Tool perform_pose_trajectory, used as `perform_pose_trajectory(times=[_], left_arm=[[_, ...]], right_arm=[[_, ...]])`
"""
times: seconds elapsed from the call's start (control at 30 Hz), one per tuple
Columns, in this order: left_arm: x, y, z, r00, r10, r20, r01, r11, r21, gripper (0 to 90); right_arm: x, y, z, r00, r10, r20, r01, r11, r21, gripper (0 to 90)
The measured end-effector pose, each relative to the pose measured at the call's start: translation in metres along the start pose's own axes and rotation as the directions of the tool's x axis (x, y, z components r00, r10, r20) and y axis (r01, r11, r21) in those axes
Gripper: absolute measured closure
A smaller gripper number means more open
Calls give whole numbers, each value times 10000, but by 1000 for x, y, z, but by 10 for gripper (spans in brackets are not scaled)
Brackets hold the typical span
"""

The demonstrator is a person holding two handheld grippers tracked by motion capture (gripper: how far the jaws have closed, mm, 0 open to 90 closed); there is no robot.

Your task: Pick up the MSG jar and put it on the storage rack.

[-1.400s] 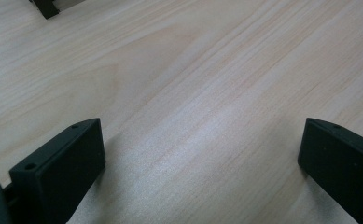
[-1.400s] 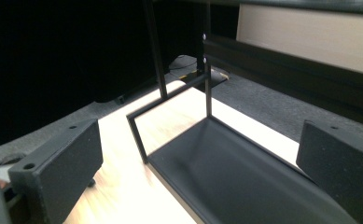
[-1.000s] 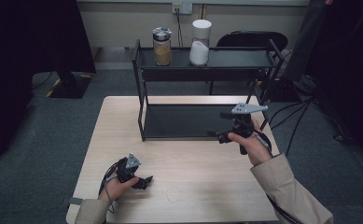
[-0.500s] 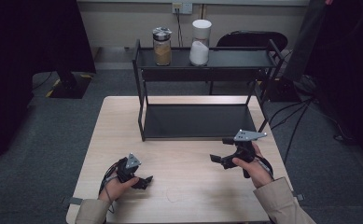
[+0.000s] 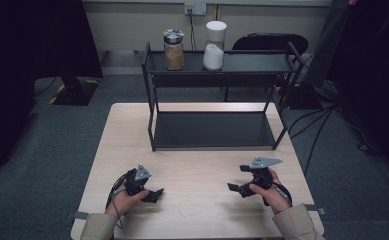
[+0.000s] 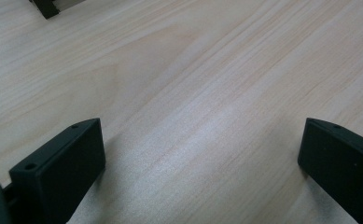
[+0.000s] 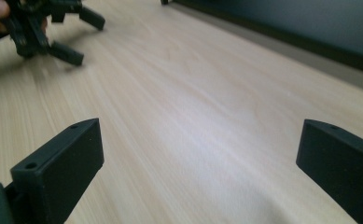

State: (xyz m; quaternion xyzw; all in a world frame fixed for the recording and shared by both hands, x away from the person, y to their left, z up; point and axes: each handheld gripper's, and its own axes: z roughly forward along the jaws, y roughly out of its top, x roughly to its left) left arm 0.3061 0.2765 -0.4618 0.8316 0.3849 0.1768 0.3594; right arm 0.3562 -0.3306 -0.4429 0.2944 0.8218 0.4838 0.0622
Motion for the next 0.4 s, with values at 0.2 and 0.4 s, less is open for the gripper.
perform_pose_trajectory(times=[0.2, 0.4], left_arm=[[0, 1, 0, 10000, 40, -3, -40, 10000, 36, 0], [0, 0, 0, 10000, -11, -6, 11, 10000, -9, 0]], right_arm=[[2, -5, 0, 9996, 63, 280, -76, 9988, 490, 0], [3, -6, 5, 9991, 99, 421, -140, 9950, 988, 2]])
